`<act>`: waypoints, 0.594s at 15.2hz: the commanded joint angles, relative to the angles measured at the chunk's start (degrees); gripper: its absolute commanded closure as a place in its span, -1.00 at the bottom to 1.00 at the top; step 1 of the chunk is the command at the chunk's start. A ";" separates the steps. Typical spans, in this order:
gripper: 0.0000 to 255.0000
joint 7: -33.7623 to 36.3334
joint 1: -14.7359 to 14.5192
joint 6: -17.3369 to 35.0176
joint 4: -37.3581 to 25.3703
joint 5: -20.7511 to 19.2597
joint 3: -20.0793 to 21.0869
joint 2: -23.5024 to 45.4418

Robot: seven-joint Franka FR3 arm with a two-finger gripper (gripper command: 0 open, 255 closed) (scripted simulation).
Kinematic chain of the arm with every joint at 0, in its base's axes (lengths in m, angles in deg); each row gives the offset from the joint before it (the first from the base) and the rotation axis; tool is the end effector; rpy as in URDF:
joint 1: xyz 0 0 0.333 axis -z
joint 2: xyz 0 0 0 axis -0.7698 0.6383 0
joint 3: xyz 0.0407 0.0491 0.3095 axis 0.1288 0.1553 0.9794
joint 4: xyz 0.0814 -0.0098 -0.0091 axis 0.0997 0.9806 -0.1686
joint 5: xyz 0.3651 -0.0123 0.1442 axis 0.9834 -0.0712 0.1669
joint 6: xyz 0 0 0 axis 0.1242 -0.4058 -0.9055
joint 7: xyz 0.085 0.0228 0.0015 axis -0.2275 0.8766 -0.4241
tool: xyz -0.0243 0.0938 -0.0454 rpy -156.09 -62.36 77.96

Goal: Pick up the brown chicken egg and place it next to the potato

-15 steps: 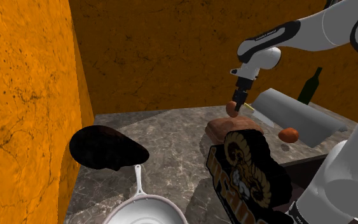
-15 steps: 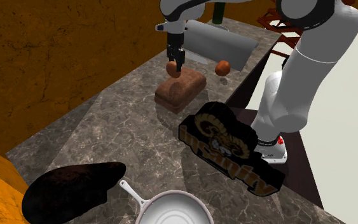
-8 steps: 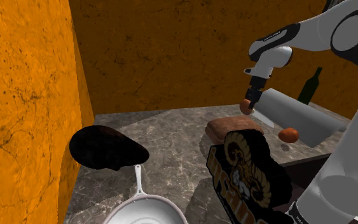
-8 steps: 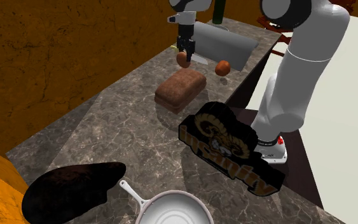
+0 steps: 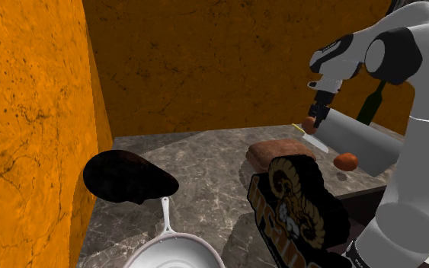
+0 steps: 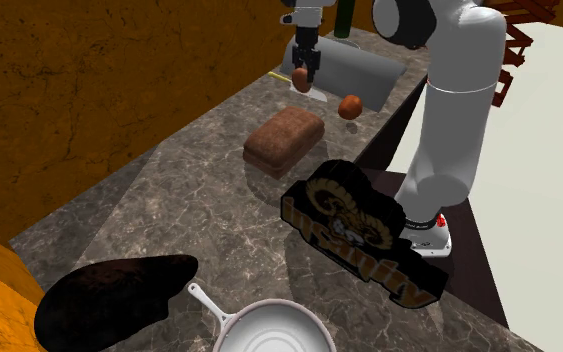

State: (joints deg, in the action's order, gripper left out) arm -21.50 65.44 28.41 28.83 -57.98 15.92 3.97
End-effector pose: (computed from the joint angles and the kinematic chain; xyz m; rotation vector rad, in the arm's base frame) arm 0.3731 -0.4520 0.4102 -2.6846 -0.8984 -0.0962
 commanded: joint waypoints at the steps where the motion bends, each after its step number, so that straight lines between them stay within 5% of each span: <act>1: 1.00 -3.04 2.84 -2.13 -4.03 1.21 -0.50 3.24; 4: 1.00 -6.89 7.40 -5.01 -10.24 3.11 -0.69 8.26; 9: 1.00 -7.76 7.47 -1.82 -7.85 3.94 -0.18 9.41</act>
State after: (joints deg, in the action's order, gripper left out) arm -29.03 72.91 25.83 20.40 -54.24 15.65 13.13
